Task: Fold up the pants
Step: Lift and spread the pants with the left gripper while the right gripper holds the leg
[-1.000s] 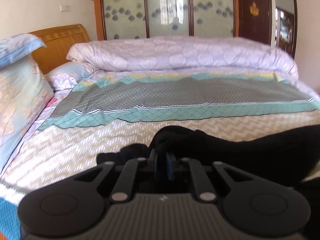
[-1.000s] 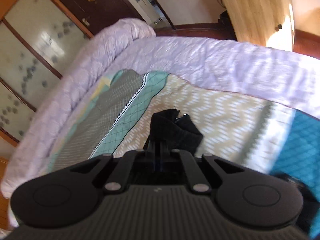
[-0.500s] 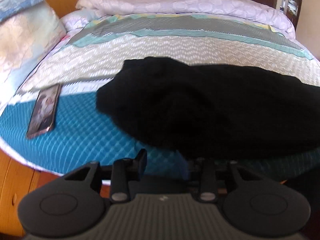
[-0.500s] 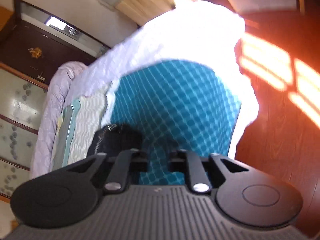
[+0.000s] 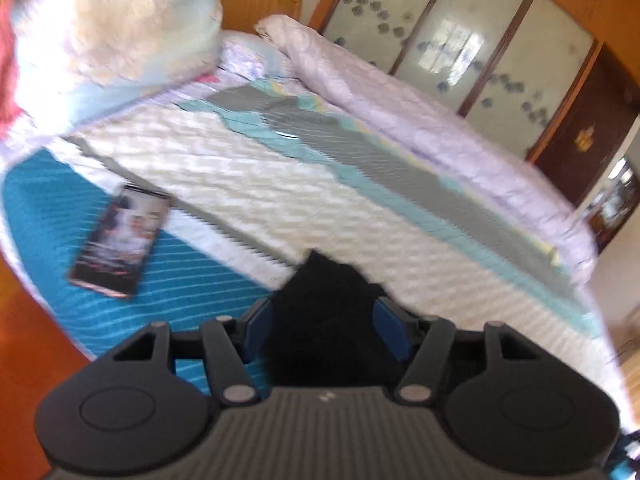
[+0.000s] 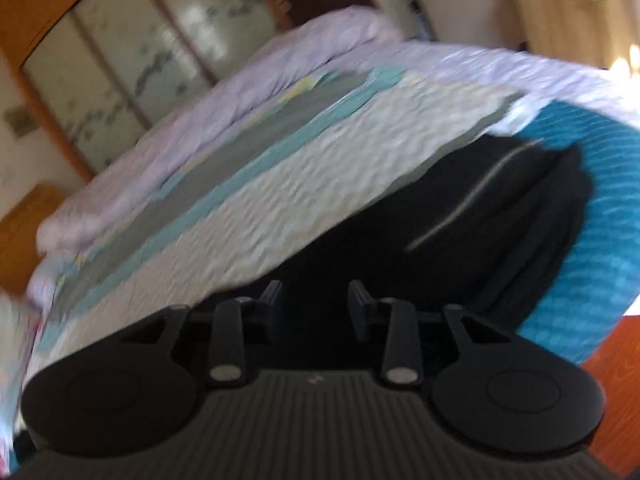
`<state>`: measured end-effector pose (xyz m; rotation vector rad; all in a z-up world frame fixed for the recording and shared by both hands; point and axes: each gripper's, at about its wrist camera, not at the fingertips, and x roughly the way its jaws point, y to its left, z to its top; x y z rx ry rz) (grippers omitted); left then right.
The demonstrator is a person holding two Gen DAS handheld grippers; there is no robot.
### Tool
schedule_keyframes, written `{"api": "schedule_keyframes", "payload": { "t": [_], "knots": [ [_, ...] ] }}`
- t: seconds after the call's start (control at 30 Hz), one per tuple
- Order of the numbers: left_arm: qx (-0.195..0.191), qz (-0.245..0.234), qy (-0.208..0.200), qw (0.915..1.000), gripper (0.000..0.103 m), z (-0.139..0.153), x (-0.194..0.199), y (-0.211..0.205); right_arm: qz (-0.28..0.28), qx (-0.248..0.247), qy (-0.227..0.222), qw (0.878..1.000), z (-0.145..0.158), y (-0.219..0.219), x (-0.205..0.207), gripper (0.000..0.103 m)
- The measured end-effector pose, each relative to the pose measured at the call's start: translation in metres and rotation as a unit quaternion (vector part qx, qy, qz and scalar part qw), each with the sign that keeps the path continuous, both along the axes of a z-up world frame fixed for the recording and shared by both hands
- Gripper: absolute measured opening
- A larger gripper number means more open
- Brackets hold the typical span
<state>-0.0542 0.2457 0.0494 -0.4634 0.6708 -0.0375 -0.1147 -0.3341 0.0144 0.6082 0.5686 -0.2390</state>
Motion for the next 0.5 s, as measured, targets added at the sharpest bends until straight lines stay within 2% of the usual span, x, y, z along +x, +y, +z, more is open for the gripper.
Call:
{"api": "schedule_keyframes", "payload": {
  "t": [0.07,0.17,0.27,0.33,0.37,0.43,0.47,0.5],
  "knots": [
    [-0.017,-0.030,0.001,0.9994,0.058,-0.004,0.014,-0.014,0.031,0.007,0.015,0.999,-0.010,0.019,0.008,0.039],
    [0.010,-0.084,0.014,0.9963,0.056,-0.022,0.020,-0.049,0.062,0.009,0.034,0.997,-0.020,0.033,0.017,0.039],
    [0.096,-0.093,0.049,0.9897,0.054,-0.057,0.022,-0.070,0.063,0.000,0.054,0.997,-0.026,0.032,0.019,0.039],
    [0.156,-0.092,0.093,0.9791,0.050,-0.090,0.025,-0.077,0.053,0.009,0.072,0.996,-0.031,0.029,0.016,0.039],
    [0.187,-0.098,0.067,0.9752,0.051,-0.099,0.018,-0.083,0.049,0.021,0.075,0.996,-0.034,0.027,0.015,0.039],
    [0.282,-0.109,0.042,0.9522,0.051,-0.106,0.005,-0.111,0.043,0.043,0.070,0.996,-0.037,0.021,0.011,0.039],
    [0.311,-0.105,0.038,0.9439,0.051,-0.107,0.003,-0.121,0.043,0.046,0.070,0.996,-0.037,0.021,0.010,0.039],
    [0.321,-0.099,0.040,0.9411,0.051,-0.107,0.003,-0.126,0.045,0.045,0.071,0.995,-0.036,0.020,0.011,0.039]
  ]
}}
